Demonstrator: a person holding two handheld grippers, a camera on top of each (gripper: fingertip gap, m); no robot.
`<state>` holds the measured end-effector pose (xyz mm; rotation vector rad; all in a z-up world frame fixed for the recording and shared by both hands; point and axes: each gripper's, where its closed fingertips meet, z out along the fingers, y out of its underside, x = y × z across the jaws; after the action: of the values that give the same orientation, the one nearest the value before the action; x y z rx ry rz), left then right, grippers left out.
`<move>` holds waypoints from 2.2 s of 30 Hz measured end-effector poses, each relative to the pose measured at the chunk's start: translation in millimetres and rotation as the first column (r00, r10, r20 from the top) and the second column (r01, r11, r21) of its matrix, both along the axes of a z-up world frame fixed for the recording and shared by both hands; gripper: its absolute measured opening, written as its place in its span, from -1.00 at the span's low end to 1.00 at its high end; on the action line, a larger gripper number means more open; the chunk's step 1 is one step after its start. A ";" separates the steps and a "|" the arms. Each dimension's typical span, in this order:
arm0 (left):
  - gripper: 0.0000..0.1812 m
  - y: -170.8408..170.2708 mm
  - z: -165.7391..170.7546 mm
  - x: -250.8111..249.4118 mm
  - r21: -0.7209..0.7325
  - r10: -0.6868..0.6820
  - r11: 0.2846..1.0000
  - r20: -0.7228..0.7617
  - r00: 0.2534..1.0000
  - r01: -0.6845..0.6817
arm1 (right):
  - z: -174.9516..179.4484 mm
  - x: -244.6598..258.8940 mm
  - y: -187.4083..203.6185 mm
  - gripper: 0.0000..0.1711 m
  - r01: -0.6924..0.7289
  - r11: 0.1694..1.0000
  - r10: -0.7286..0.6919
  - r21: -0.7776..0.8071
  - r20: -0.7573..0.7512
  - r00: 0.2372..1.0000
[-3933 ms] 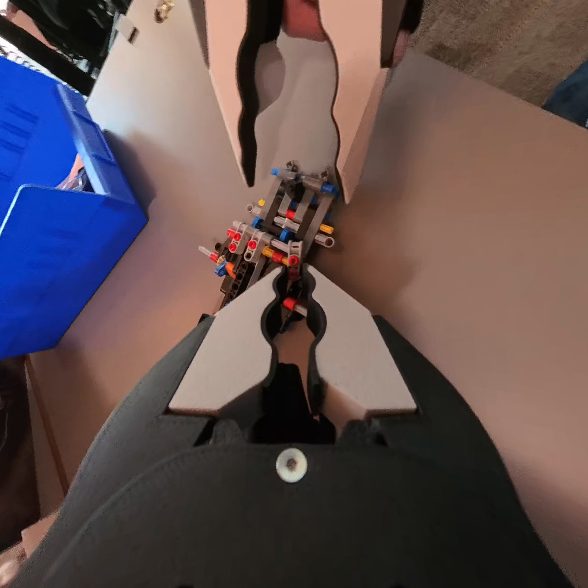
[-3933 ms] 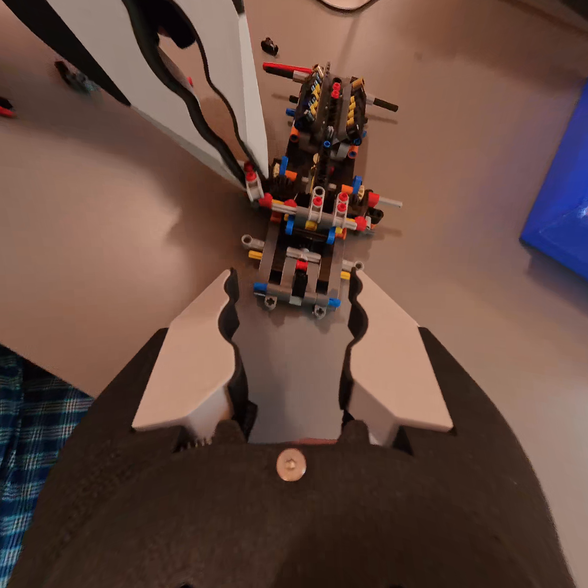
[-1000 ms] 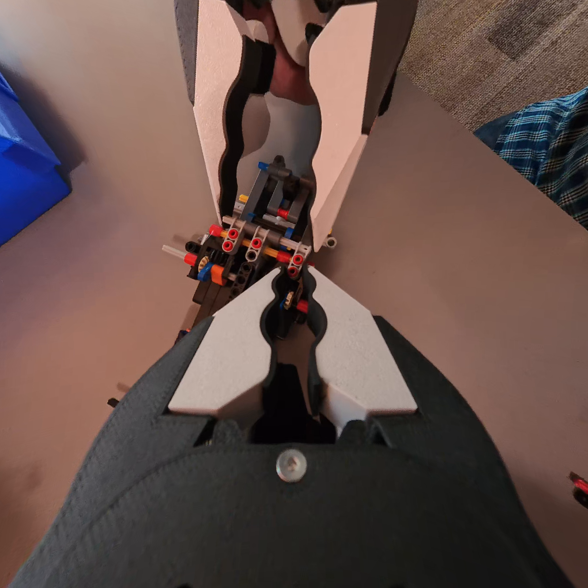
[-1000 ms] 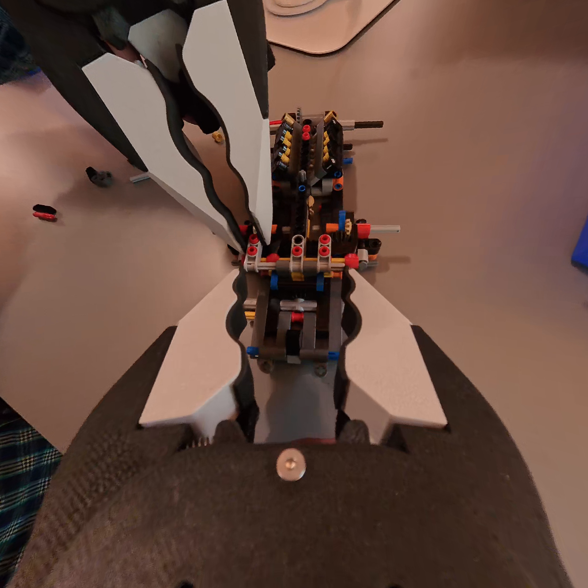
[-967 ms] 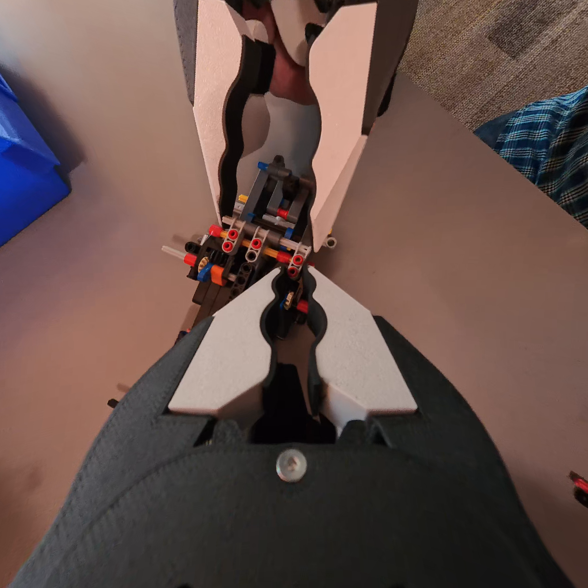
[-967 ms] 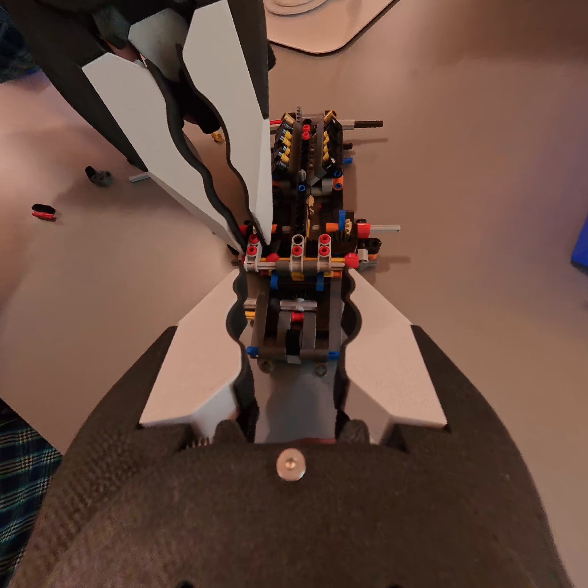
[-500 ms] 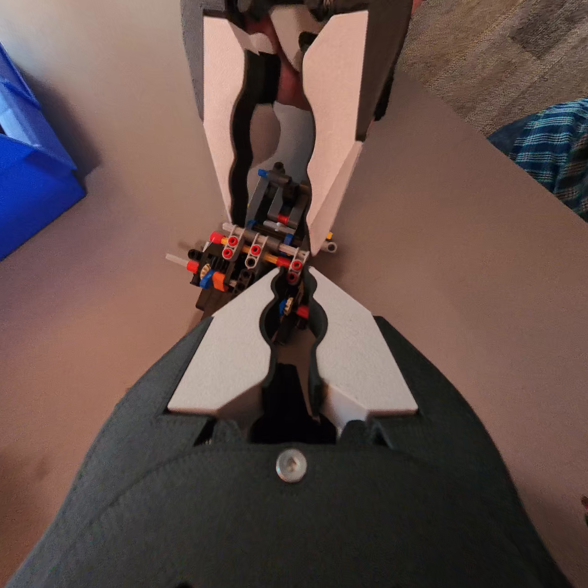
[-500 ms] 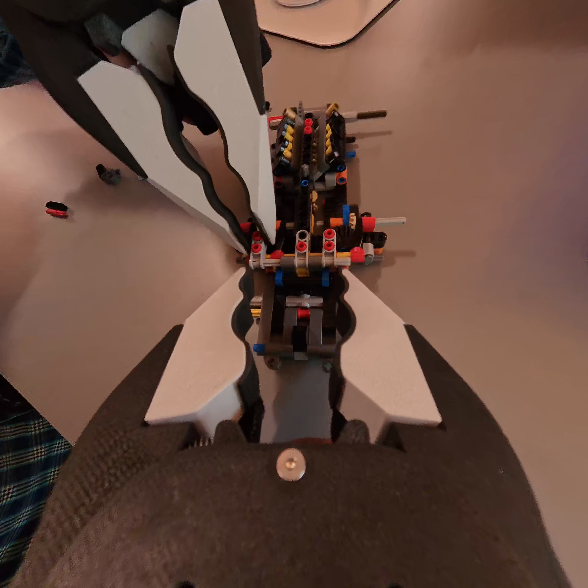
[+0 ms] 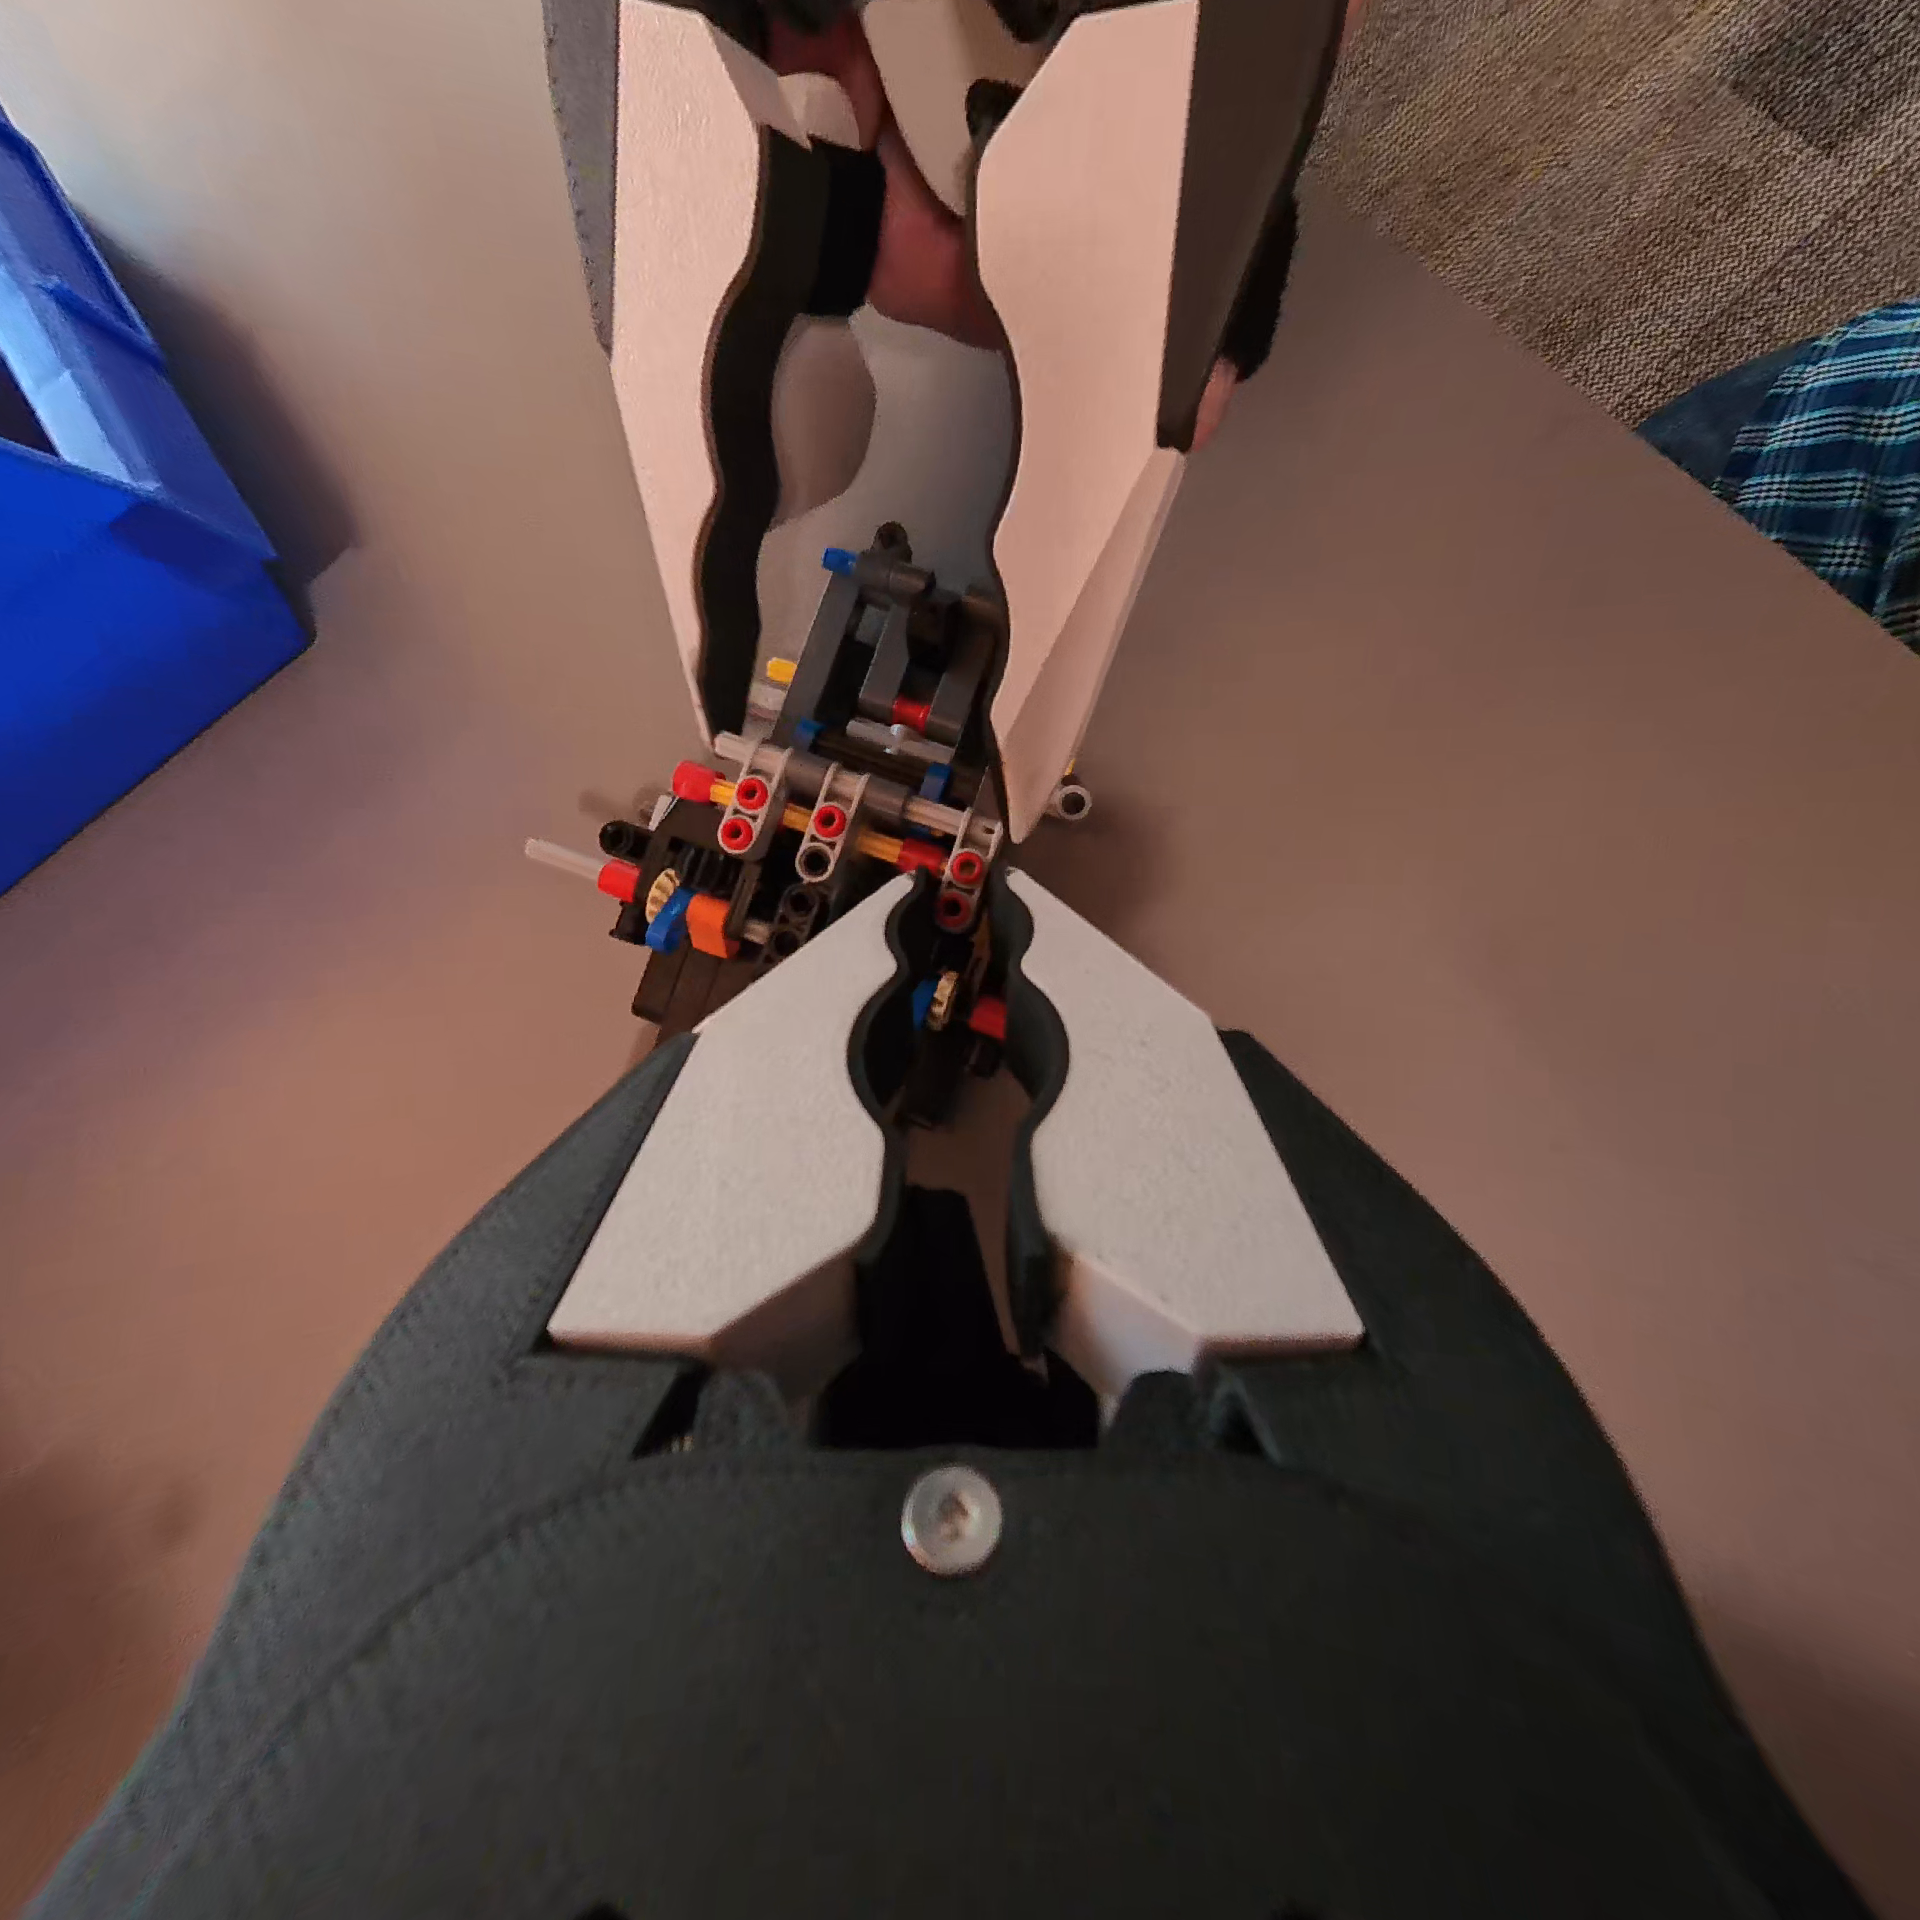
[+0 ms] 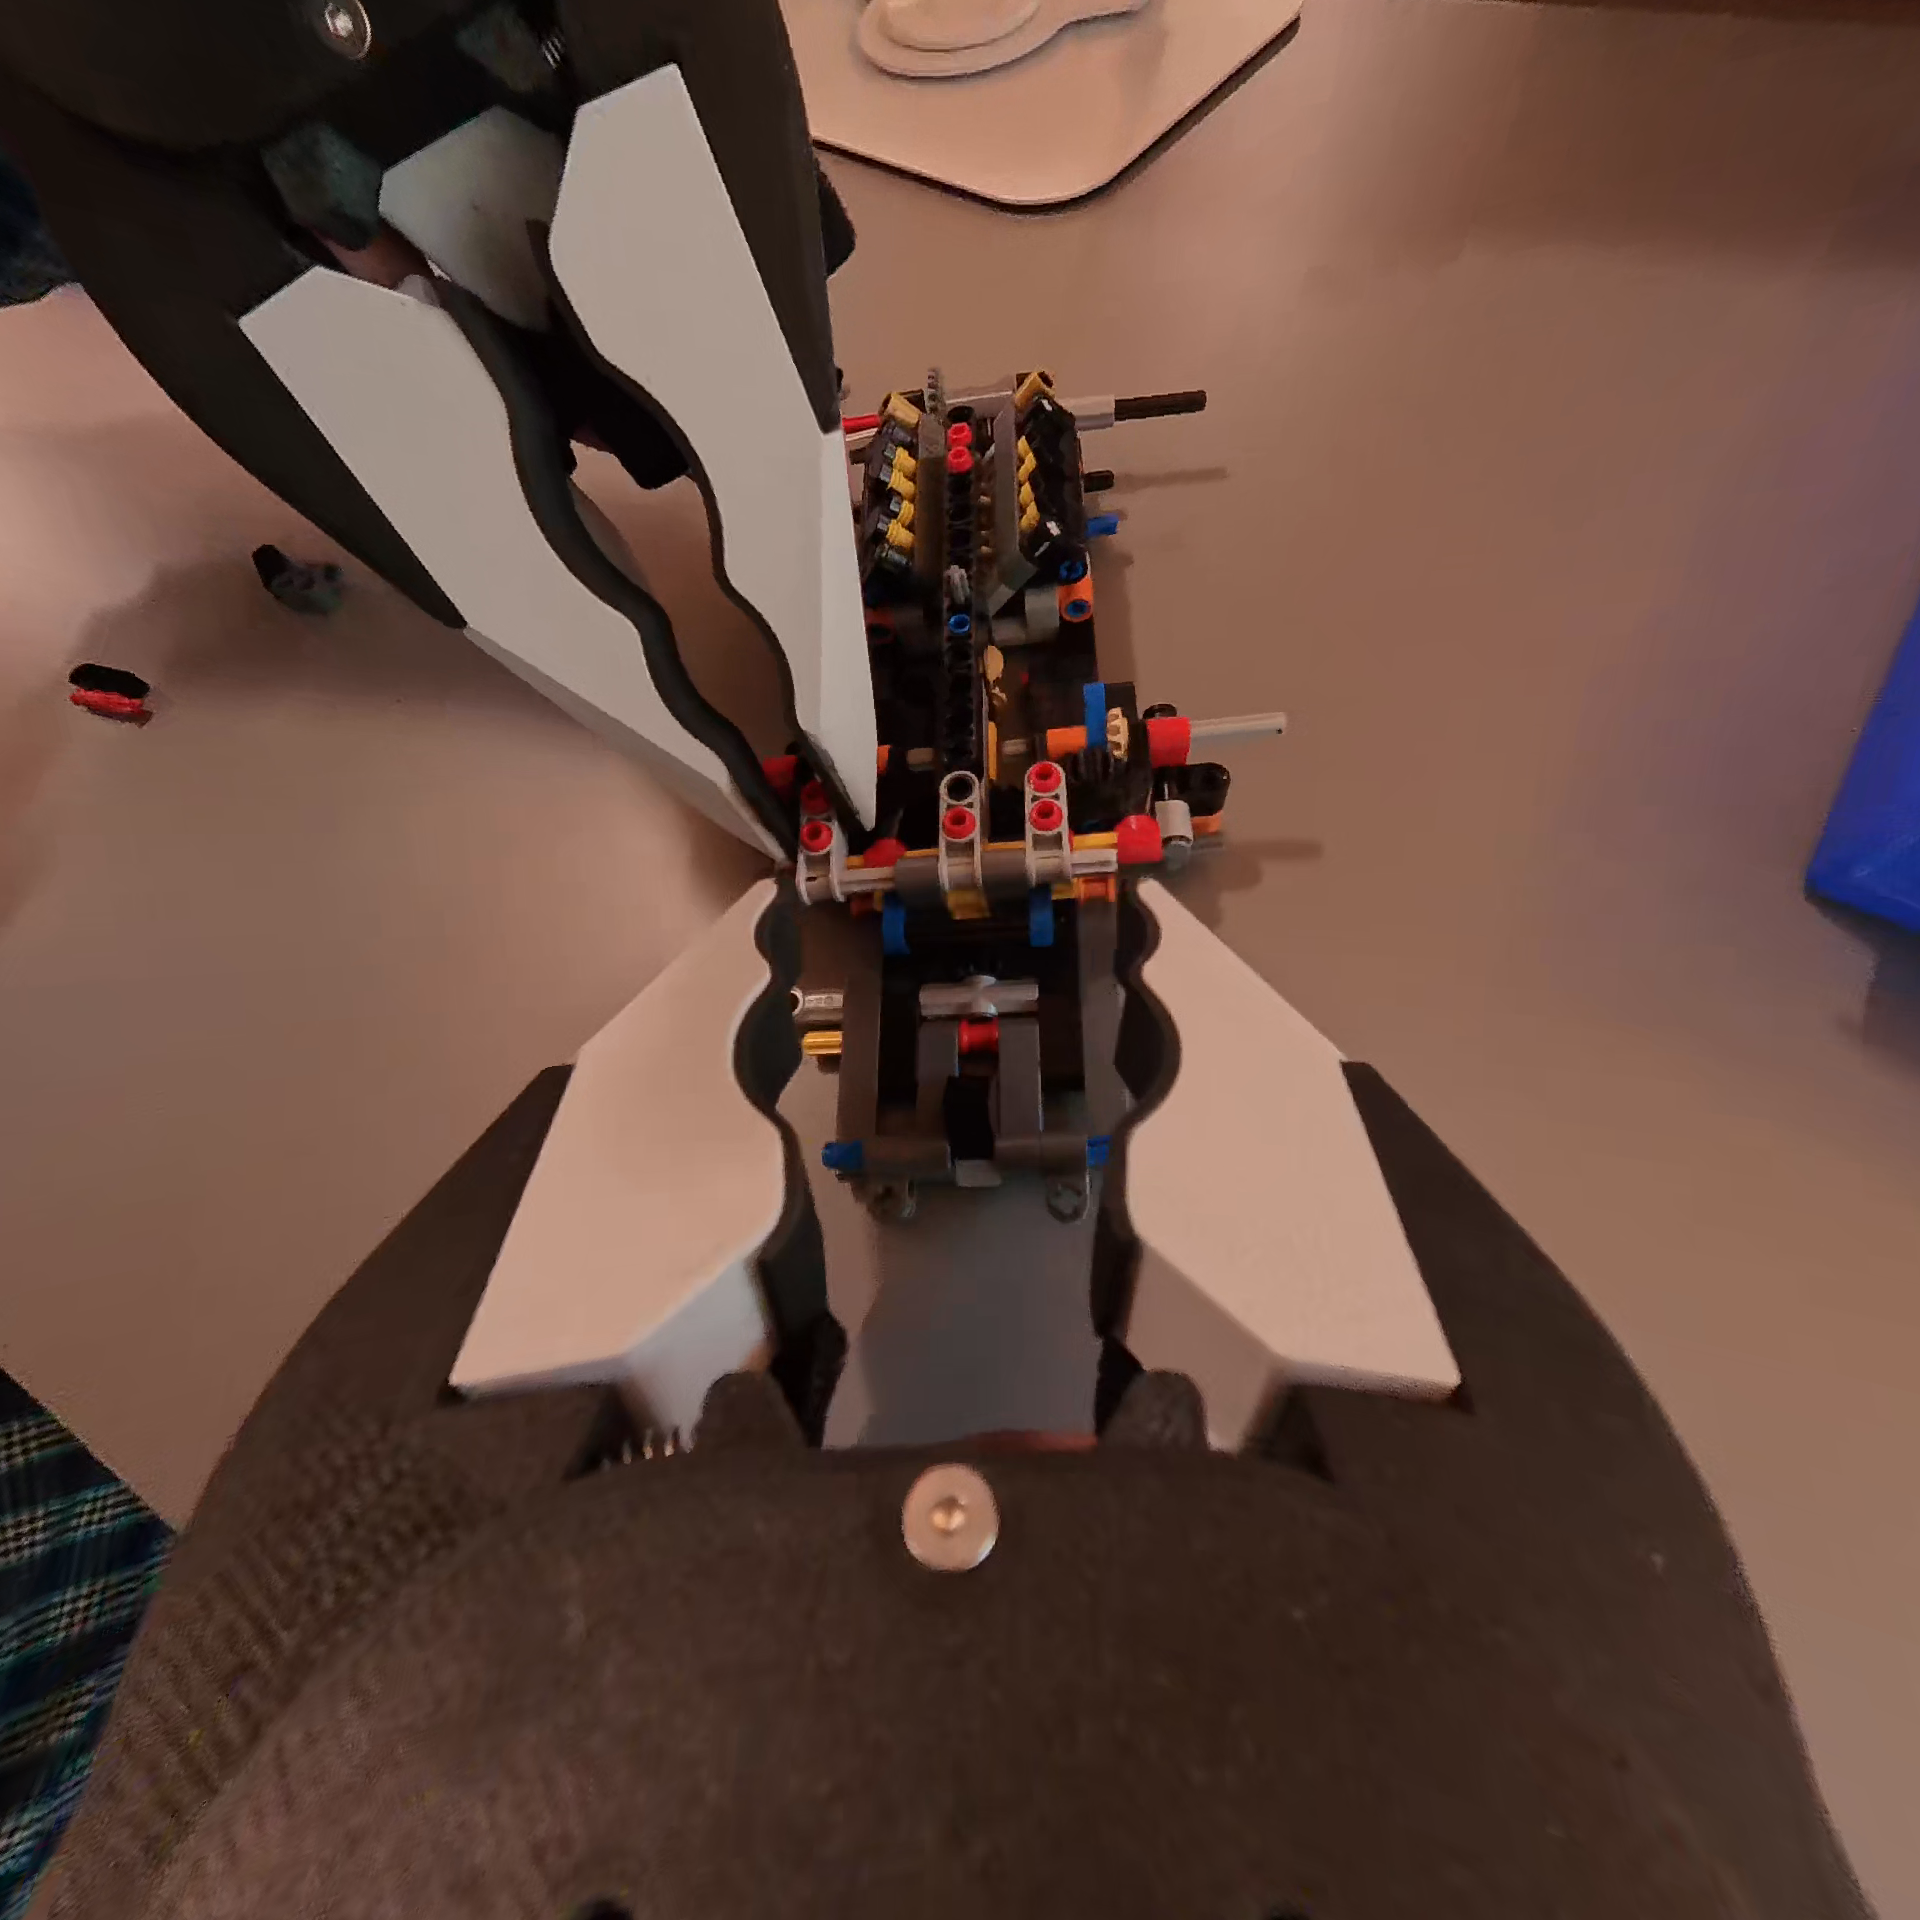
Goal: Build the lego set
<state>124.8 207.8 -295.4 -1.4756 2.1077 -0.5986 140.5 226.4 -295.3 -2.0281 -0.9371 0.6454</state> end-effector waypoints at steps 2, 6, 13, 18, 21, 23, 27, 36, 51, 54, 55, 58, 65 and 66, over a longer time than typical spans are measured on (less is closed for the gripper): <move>-0.91 0.1 -0.3 0.0 0.000 -0.004 1.000 -0.005 1.000 0.004 | 0.8 0.4 2.0 -0.30 -0.010 1.000 0.010 0.030 0.014 1.000; -0.91 0.0 -0.2 0.5 -0.003 -0.009 1.000 -0.006 1.000 0.009 | 1.8 -1.5 2.4 -0.30 -0.039 0.996 0.036 0.077 0.039 0.999; -0.91 0.1 0.1 1.2 0.005 -0.018 1.000 -0.001 1.000 0.018 | 0.1 -2.2 1.8 -0.33 -0.048 0.995 0.042 0.091 0.062 0.997; -0.91 -0.6 0.5 1.7 0.015 -0.011 1.000 -0.002 1.000 0.011 | 0.0 -3.5 -0.2 -0.37 -0.075 0.992 0.068 0.098 0.068 0.995; -0.91 -0.2 0.5 1.7 0.018 -0.001 1.000 -0.004 1.000 0.001 | -0.1 -3.4 -0.3 -0.38 -0.076 0.993 0.069 0.096 0.067 0.995; -0.91 0.1 0.6 1.7 0.017 0.009 1.000 0.000 1.000 -0.009 | -0.3 -3.4 -0.1 -0.38 -0.077 0.993 0.072 0.088 0.063 0.995; -0.90 1.0 1.9 2.4 0.008 0.028 1.000 0.016 0.999 -0.028 | 0.2 -3.3 0.6 -0.37 -0.079 0.995 0.077 0.059 0.037 0.996; -0.90 -1.9 2.5 0.8 -0.006 0.046 0.999 0.053 0.998 -0.046 | 1.1 -4.2 -3.1 -0.37 -0.132 0.991 0.132 0.012 -0.003 0.991; -0.90 1.4 0.9 3.5 -0.056 0.049 0.997 0.029 0.998 -0.047 | 1.2 -3.0 -3.4 -0.48 -0.169 0.986 0.169 0.009 -0.007 0.986; -0.90 0.9 0.1 3.5 -0.063 0.043 0.997 0.020 0.999 -0.042 | 1.3 -3.5 -3.7 -0.49 -0.171 0.985 0.171 0.010 -0.007 0.985; -0.90 0.9 0.0 3.5 -0.054 0.044 0.998 0.016 0.999 -0.044 | 1.2 -3.5 -3.7 -0.49 -0.171 0.985 0.171 0.012 -0.006 0.985; -0.90 1.2 0.1 3.1 -0.059 0.060 0.997 0.021 0.998 -0.058 | 1.3 -3.6 -3.5 -0.49 -0.172 0.985 0.172 0.007 -0.011 0.985; -0.78 5.1 25.4 -4.7 0.000 0.130 0.991 0.114 0.985 -0.131 | 6.6 -1.9 -2.1 -0.35 -0.166 0.986 0.165 -0.015 -0.069 0.984; -0.76 6.8 29.4 -9.0 0.016 0.146 0.989 0.123 0.982 -0.150 | 7.2 -1.6 -1.8 -0.33 -0.164 0.986 0.163 -0.011 -0.071 0.984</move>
<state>115.8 214.6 -266.0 -1.5262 1.8876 -0.5877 138.9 224.6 -288.1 -1.9441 -1.0674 0.8098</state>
